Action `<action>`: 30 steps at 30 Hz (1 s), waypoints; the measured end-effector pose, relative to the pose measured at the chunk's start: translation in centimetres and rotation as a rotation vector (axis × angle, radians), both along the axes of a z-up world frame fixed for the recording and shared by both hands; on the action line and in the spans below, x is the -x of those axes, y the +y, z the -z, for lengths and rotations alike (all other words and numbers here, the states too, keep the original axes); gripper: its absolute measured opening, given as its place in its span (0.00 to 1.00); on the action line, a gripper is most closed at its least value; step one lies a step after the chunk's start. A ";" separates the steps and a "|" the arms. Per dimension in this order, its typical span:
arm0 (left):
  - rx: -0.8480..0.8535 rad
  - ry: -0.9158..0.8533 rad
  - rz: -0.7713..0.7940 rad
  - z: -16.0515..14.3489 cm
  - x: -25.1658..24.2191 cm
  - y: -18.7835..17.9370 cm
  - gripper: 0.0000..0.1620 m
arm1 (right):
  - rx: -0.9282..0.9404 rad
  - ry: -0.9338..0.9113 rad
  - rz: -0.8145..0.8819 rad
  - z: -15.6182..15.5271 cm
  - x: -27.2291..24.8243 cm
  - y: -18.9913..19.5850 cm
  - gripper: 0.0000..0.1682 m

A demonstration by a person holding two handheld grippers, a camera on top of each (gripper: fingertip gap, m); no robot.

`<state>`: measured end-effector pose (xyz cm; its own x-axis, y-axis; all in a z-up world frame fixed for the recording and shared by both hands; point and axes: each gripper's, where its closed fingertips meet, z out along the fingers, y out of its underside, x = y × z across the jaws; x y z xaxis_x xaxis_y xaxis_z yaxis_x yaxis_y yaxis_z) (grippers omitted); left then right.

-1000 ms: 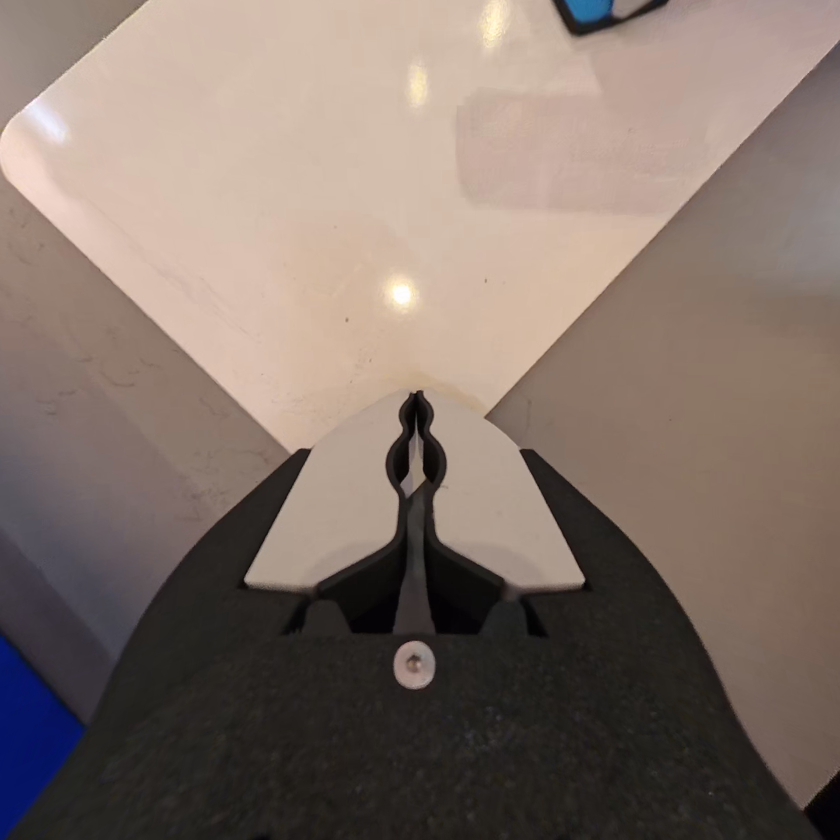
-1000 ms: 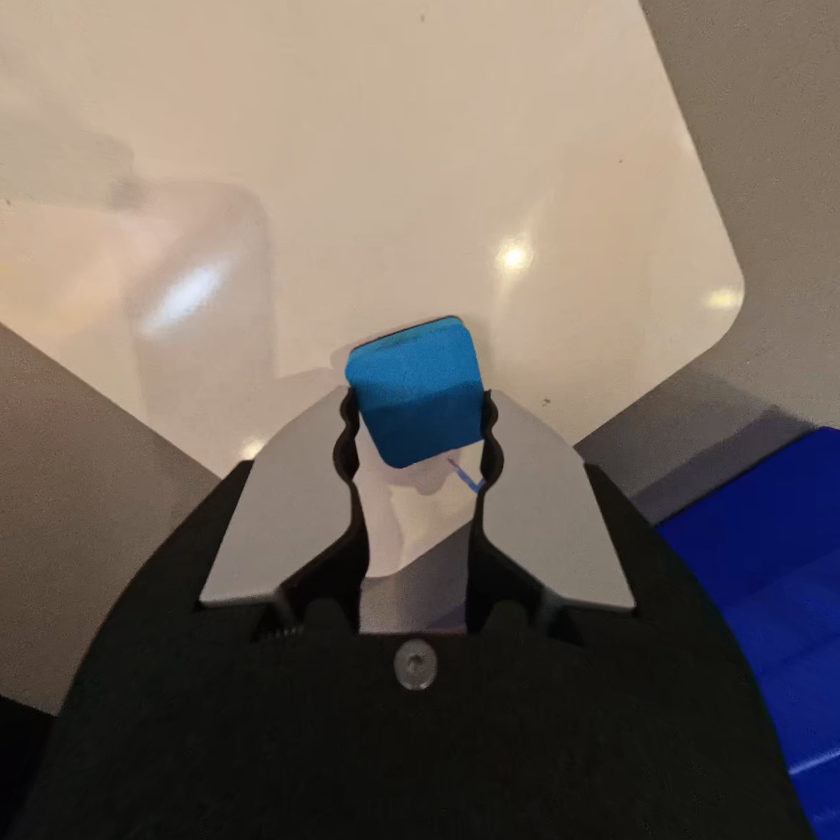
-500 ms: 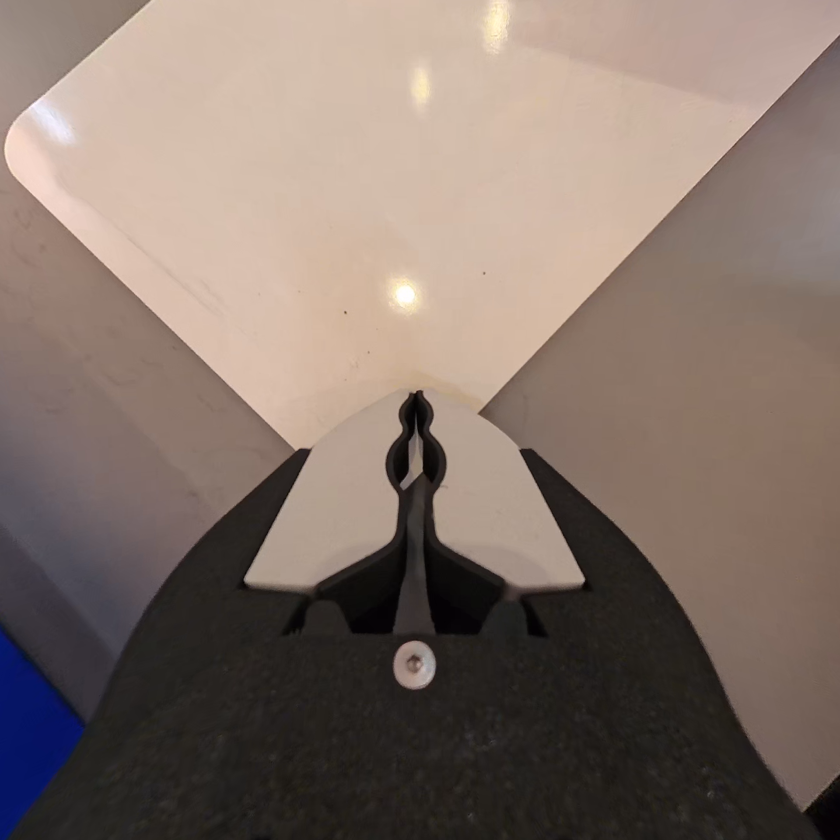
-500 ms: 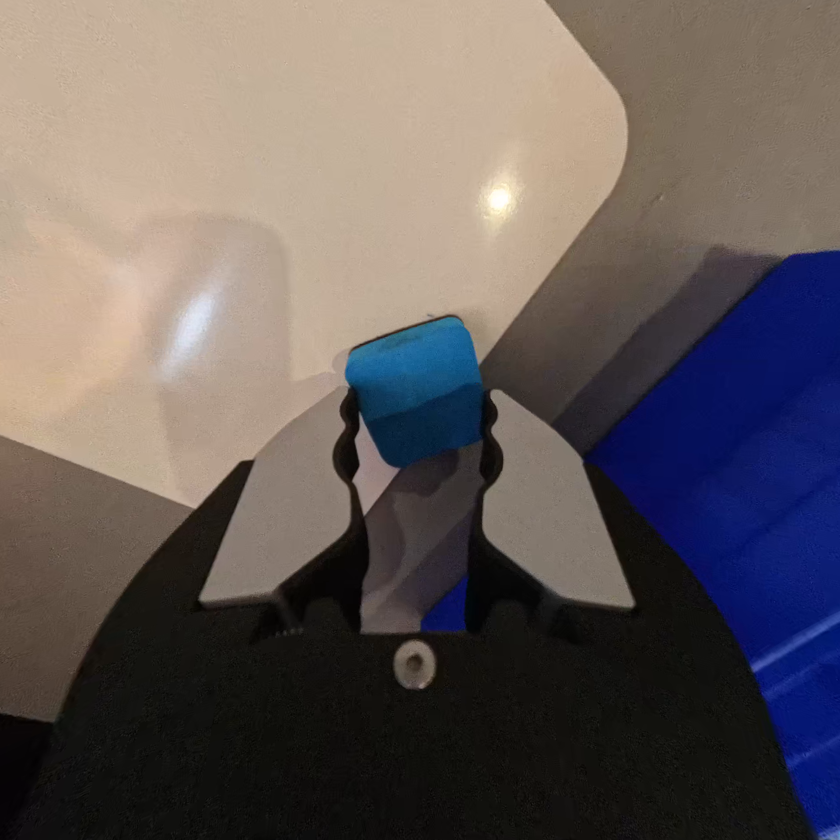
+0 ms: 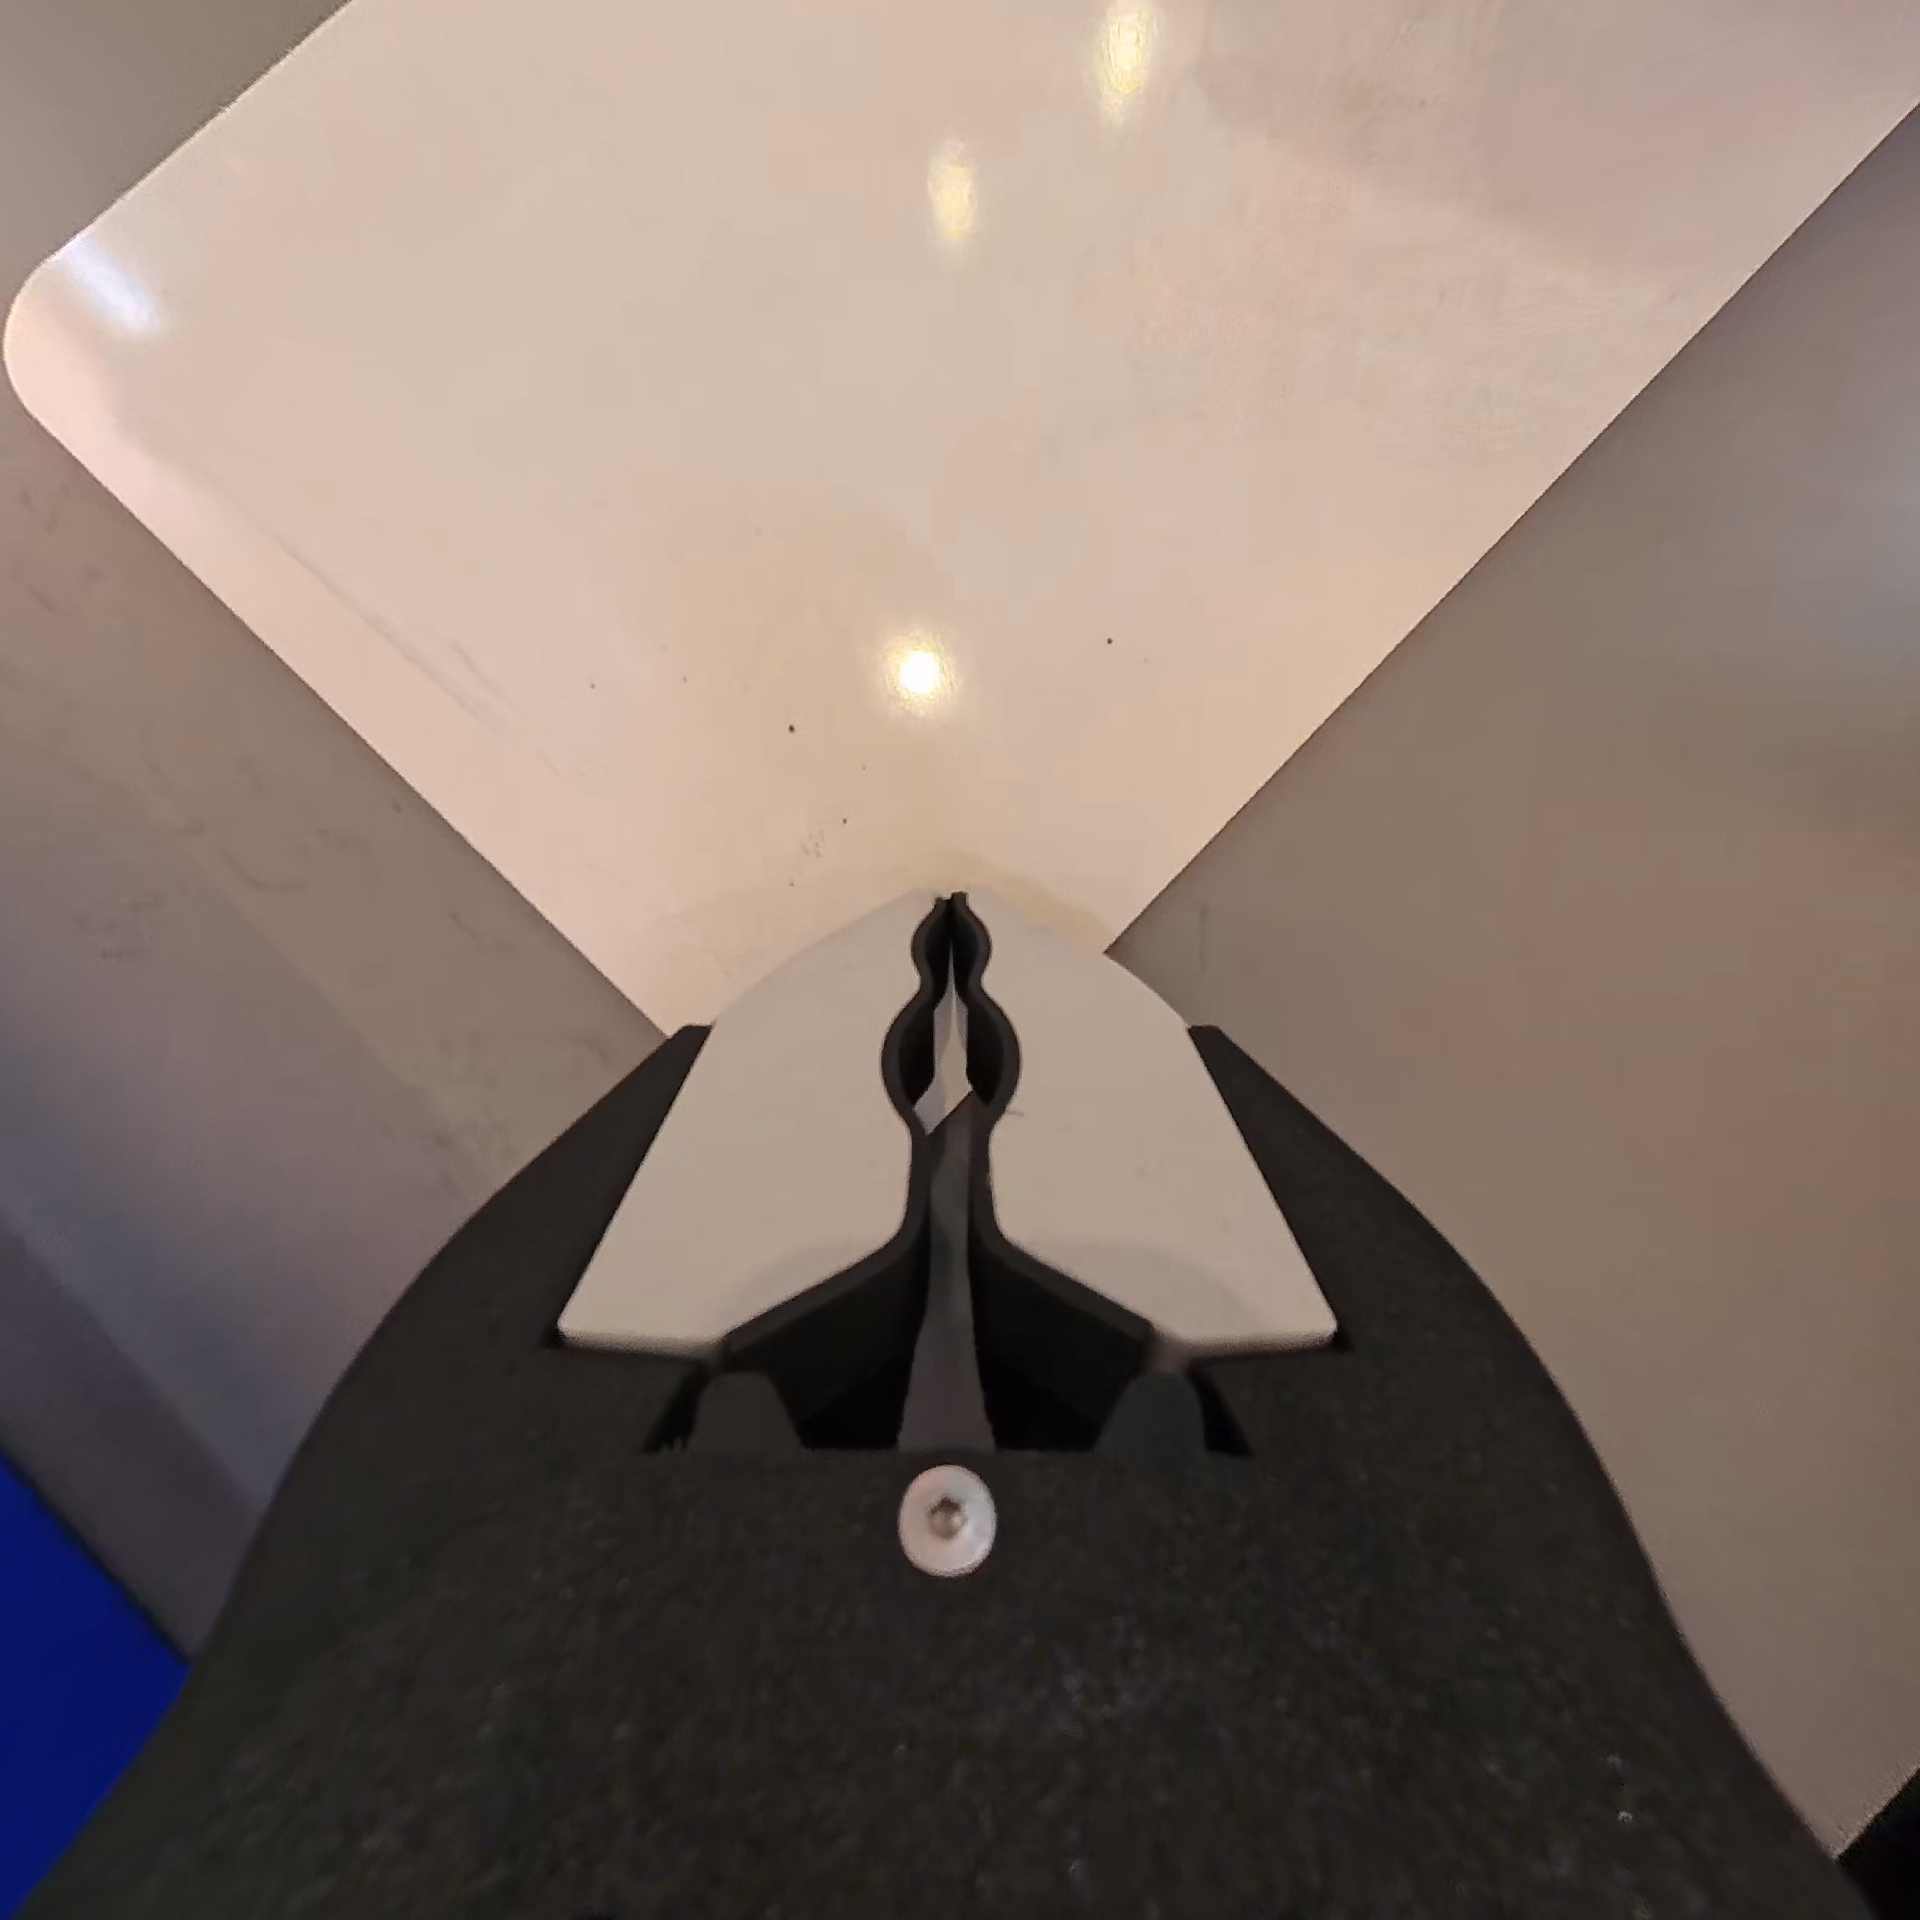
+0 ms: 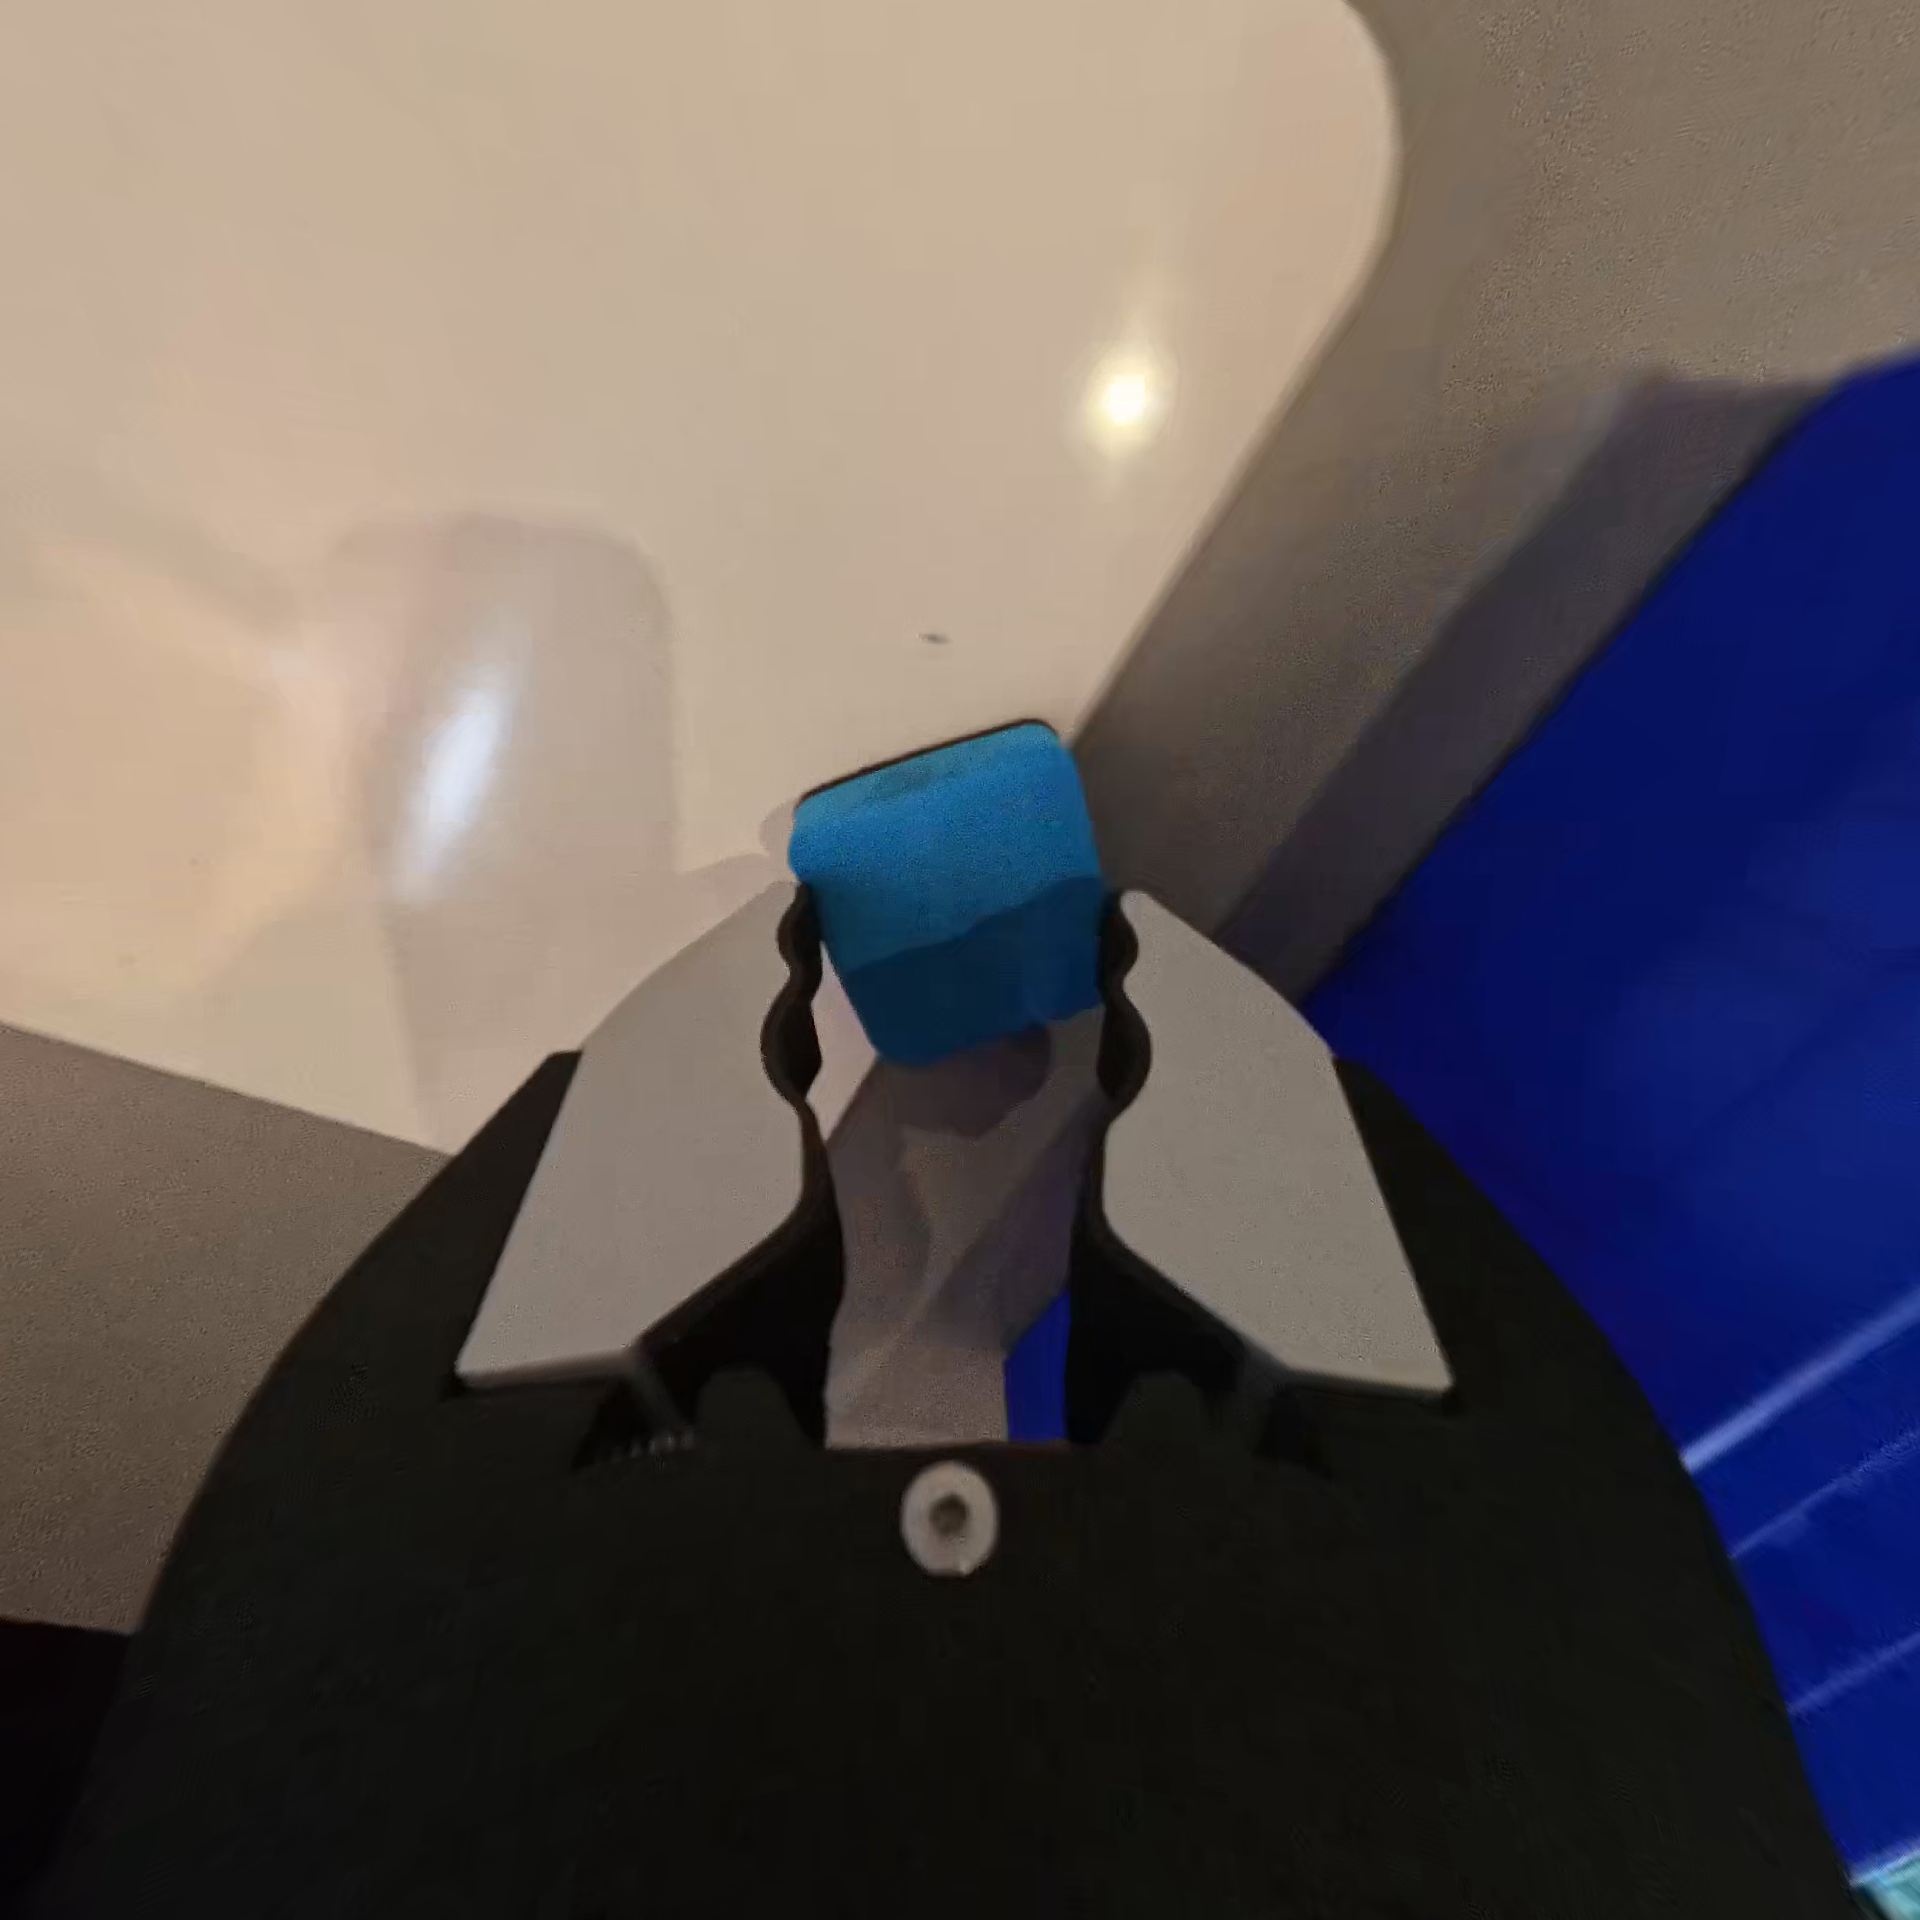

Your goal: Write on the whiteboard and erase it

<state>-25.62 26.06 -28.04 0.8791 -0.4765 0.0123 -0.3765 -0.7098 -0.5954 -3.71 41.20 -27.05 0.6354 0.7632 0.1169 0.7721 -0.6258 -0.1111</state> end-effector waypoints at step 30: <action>-0.002 -0.014 0.006 0.0 -0.5 -0.2 0.00 | -0.034 0.040 0.125 0.1 1.7 2.3 0.31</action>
<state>-25.14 25.87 -28.05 0.8758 -0.4821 0.0237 -0.3724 -0.7061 -0.6022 -5.45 43.47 -27.13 0.7298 0.6742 0.1134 0.6831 -0.7119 -0.1631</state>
